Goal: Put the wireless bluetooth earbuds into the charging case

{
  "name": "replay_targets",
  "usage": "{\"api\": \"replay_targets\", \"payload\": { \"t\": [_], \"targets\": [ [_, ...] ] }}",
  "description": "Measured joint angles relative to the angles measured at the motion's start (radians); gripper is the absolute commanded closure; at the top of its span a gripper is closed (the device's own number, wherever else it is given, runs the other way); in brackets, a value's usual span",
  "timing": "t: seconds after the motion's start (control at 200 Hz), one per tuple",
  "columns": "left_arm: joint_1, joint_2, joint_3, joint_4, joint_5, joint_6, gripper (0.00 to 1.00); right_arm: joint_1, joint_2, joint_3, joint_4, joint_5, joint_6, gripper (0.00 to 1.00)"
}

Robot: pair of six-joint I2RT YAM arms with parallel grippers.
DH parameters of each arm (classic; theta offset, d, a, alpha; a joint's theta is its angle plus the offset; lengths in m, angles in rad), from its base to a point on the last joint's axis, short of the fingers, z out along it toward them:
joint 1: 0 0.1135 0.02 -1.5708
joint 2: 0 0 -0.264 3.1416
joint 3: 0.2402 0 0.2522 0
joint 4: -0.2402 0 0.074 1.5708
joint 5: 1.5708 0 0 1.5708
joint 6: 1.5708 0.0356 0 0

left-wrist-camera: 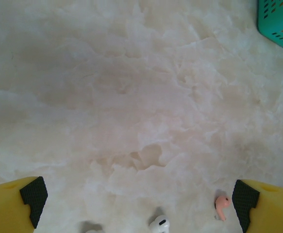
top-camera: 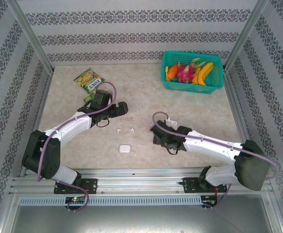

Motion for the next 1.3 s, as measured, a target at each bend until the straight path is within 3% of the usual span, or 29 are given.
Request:
{"api": "replay_targets", "payload": {
  "t": [0.205, 0.49, 0.754, 0.919, 1.299],
  "targets": [
    [0.000, 0.059, 0.031, 0.083, 0.014, 0.004, 0.00, -0.237, 0.083, 0.174, 0.083, -0.106, -0.130, 0.42],
    [0.001, 0.125, -0.016, 0.369, 0.117, -0.053, 0.00, -0.398, 0.344, 0.395, 0.250, -0.291, -0.128, 0.42],
    [0.001, 0.258, -0.102, 0.723, 0.225, -0.198, 0.00, -0.473, 0.500, 0.441, 0.359, -0.443, 0.012, 0.42],
    [0.001, 0.344, -0.104, 0.890, 0.280, -0.265, 0.05, -0.493, 0.536, 0.462, 0.393, -0.496, 0.093, 0.42],
    [-0.014, 0.364, -0.087, 0.948, 0.330, -0.257, 0.18, -0.491, 0.606, 0.517, 0.478, -0.554, 0.263, 0.42]
  ]
}}
